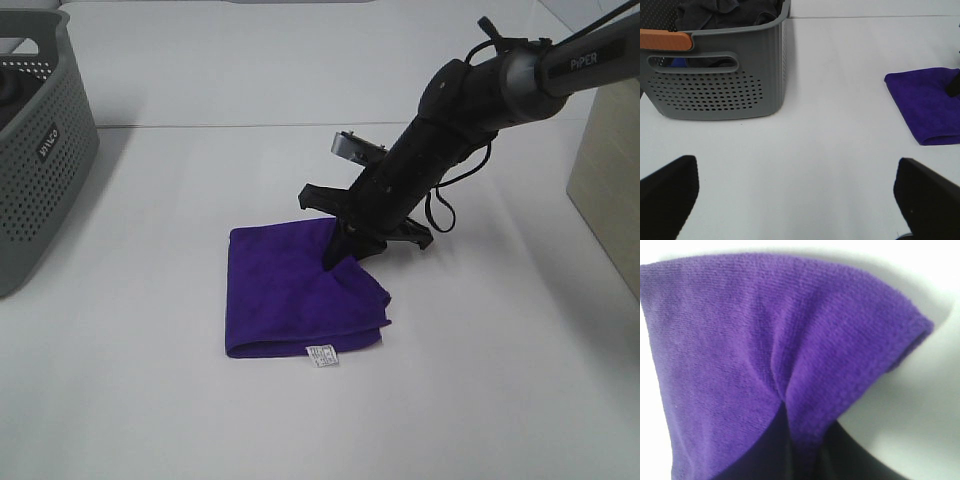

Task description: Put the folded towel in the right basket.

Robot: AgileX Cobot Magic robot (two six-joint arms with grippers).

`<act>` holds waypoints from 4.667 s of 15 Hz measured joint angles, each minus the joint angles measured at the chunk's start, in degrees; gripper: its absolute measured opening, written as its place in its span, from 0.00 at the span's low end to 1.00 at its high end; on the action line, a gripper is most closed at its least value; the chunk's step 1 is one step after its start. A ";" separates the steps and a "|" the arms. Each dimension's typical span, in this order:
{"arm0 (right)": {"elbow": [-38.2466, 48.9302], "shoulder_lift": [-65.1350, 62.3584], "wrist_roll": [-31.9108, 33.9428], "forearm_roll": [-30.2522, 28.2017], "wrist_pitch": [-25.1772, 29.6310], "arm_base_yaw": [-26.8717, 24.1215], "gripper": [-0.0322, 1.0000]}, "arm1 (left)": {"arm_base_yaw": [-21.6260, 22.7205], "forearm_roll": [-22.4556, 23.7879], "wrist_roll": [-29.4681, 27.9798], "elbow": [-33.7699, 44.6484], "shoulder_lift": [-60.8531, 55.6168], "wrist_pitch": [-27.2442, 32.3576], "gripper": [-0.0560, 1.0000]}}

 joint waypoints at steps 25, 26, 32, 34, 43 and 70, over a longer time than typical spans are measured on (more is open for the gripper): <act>-31.74 -31.80 11.34 -50.08 25.10 -32.77 0.10 | 0.00 0.00 0.17 0.00 0.00 0.00 0.99; -31.74 -29.79 11.17 -50.13 25.10 -32.89 0.10 | 0.00 0.00 0.17 0.00 0.00 0.00 0.99; -29.34 -23.38 10.14 -50.42 25.04 -34.49 0.11 | 0.00 0.00 0.17 0.00 0.00 0.00 0.99; -25.44 -23.38 11.63 -50.02 24.98 -36.04 0.49 | 0.00 0.00 0.17 0.00 0.00 0.00 0.99; -22.63 -23.49 11.97 -44.46 25.04 -36.10 0.97 | 0.00 0.00 0.23 0.00 0.00 0.00 0.99; 45.38 -114.36 13.01 -37.24 19.71 -16.73 0.97 | 0.00 0.00 0.23 0.00 0.00 0.00 0.99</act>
